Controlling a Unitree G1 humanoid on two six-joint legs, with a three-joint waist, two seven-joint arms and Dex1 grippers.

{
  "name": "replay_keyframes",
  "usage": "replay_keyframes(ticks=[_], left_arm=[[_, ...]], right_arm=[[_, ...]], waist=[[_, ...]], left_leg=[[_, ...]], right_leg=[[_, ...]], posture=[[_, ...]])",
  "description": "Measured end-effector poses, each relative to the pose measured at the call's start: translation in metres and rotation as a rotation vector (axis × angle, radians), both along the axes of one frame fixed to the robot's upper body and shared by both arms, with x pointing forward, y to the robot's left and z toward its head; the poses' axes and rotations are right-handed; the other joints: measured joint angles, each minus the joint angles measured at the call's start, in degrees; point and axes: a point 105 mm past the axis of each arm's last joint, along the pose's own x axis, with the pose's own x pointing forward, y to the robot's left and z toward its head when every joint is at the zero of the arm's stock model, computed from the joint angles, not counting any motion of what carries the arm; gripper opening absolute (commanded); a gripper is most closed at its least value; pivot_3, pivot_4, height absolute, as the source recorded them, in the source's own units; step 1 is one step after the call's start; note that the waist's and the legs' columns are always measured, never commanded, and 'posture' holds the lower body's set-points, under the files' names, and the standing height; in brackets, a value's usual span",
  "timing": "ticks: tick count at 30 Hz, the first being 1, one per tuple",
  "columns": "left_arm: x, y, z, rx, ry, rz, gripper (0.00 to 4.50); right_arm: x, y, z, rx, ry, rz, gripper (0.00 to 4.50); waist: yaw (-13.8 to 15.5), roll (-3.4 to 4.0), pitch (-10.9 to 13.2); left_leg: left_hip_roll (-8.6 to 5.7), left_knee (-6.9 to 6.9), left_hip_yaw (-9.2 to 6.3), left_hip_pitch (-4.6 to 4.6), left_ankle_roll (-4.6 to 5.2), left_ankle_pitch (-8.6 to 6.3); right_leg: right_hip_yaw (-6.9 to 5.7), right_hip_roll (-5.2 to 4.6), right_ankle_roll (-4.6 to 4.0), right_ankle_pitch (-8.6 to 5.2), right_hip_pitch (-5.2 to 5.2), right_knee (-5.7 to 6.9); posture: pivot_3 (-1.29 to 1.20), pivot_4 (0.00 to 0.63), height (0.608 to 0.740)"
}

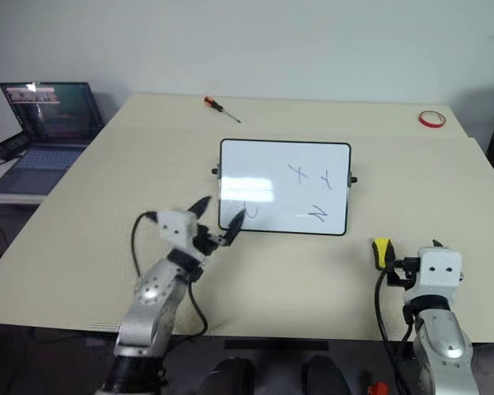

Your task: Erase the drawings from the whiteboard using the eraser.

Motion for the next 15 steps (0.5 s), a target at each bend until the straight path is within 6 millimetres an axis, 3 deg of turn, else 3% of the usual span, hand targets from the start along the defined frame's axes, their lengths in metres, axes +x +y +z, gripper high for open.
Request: replay_keyframes(ticks=[3, 6, 15], left_arm=[[-0.012, -0.035, 0.001, 0.090, 0.013, -0.306, 4.50], [-0.022, -0.053, -0.002, 0.175, 0.013, -0.490, 4.50], [-0.021, -0.074, 0.001, 0.275, 0.001, -0.661, 4.50]], right_arm=[[0.008, 0.002, 0.003, 0.045, -0.003, -0.015, 4.47], [0.010, 0.003, -0.003, 0.086, 0.031, -0.027, 4.47], [0.016, 0.003, -0.008, 0.154, 0.088, -0.045, 4.47]], waist=[[-0.24, 0.01, 0.00], [-0.22, 0.06, -0.03], [-0.20, 0.05, -0.02]], left_leg=[[0.00, -0.01, 0.02, 0.02, 0.00, 0.00], [0.03, -0.01, 0.01, 0.01, 0.00, 0.00], [0.02, -0.01, 0.01, -0.01, 0.01, 0.00]], right_leg=[[0.02, 0.08, -0.01, 0.00, -0.01, 0.02], [0.03, 0.10, -0.02, 0.00, -0.02, 0.02], [0.05, 0.09, -0.01, 0.00, -0.04, 0.01]], posture=[[0.00, 0.150, 0.740], [0.00, 0.150, 0.740], [0.00, 0.150, 0.740]])
